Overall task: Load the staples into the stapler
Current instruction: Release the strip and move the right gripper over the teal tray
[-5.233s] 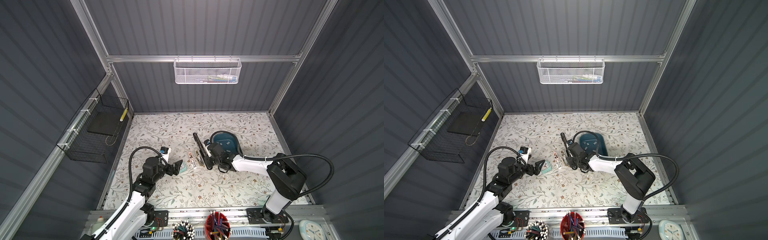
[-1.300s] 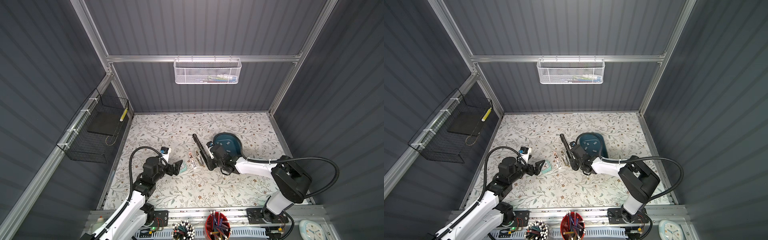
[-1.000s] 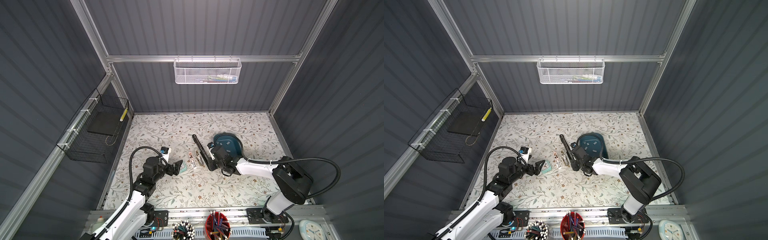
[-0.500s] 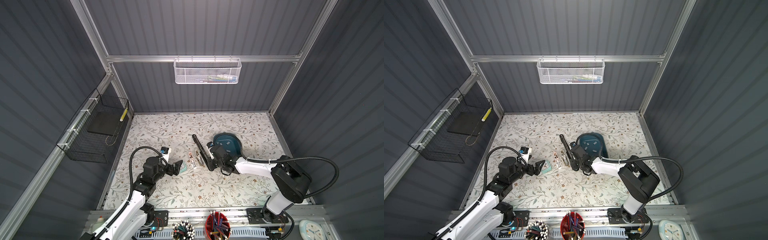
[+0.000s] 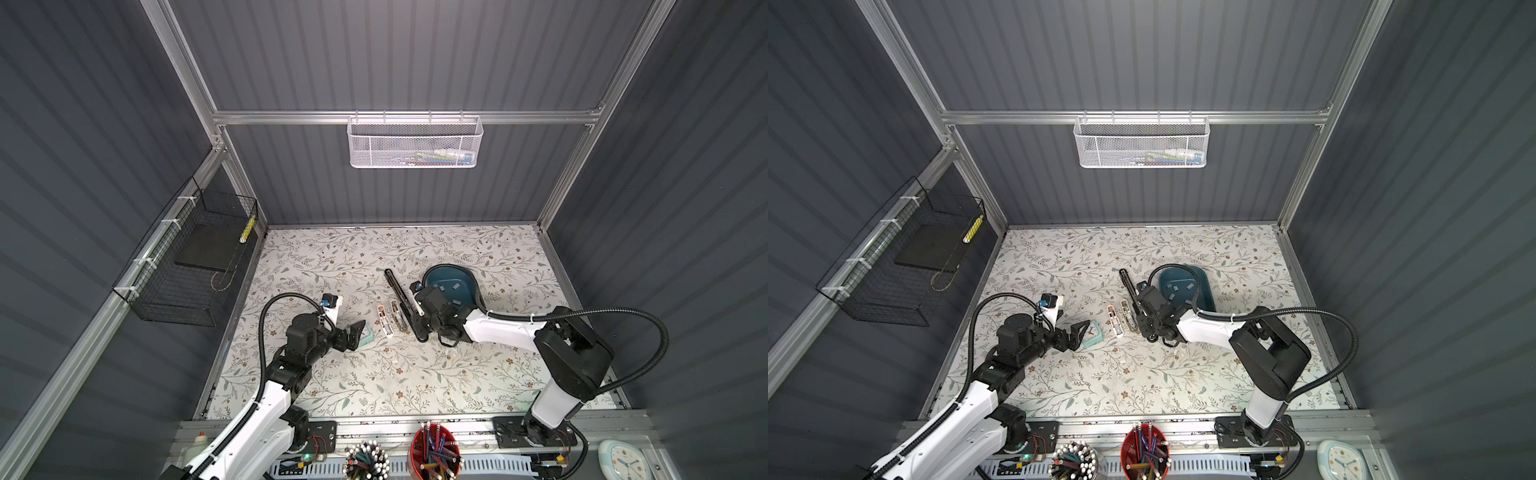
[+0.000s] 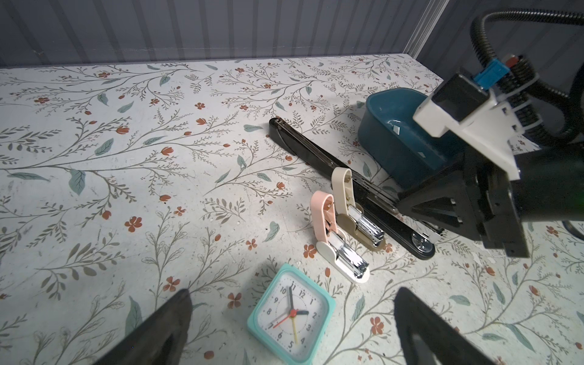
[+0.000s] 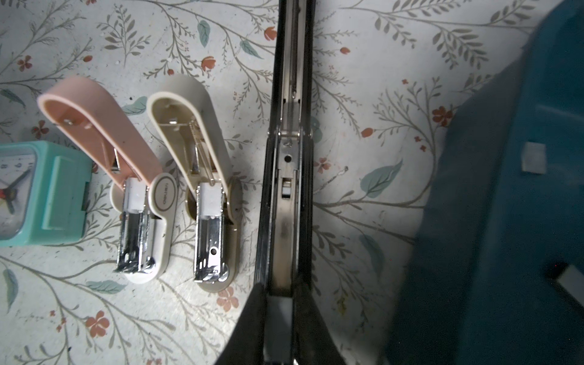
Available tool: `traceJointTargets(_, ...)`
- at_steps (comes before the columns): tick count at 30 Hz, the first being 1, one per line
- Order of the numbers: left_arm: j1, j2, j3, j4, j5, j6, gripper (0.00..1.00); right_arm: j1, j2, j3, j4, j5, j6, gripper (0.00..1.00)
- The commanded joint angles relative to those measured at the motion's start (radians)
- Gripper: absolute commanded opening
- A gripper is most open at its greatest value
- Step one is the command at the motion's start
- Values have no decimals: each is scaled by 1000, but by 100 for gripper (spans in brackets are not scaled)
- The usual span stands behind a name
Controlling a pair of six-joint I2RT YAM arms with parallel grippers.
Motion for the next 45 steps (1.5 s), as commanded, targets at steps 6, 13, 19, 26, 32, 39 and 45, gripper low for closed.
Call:
traceJointTargets(6,6,2,17,10,13,18,100,4,29,17,-92,32,-17,25)
traceJointTargets(13,5,2,17,10,13,18,100,3,-9,34,-86,35,-40,26)
traceJointTargets(19,5,-2,17,9,13,19,100,-3,-116,64,-98,59,-73,32)
traceJointTargets(26,5,-6,16,7,3,15,100,-119,-204,47,-107,92,-107,34)
traceJointTargets(32,5,4,17,14,6,15,100,-296,-172,35,-160,-9,-187,37)
traceJointTargets(39,6,9,18,14,-7,16,100,-371,13,184,-343,-106,-259,39)
traceJointTargets(45,5,12,18,16,-1,18,100,-407,90,244,-438,-127,-254,46)
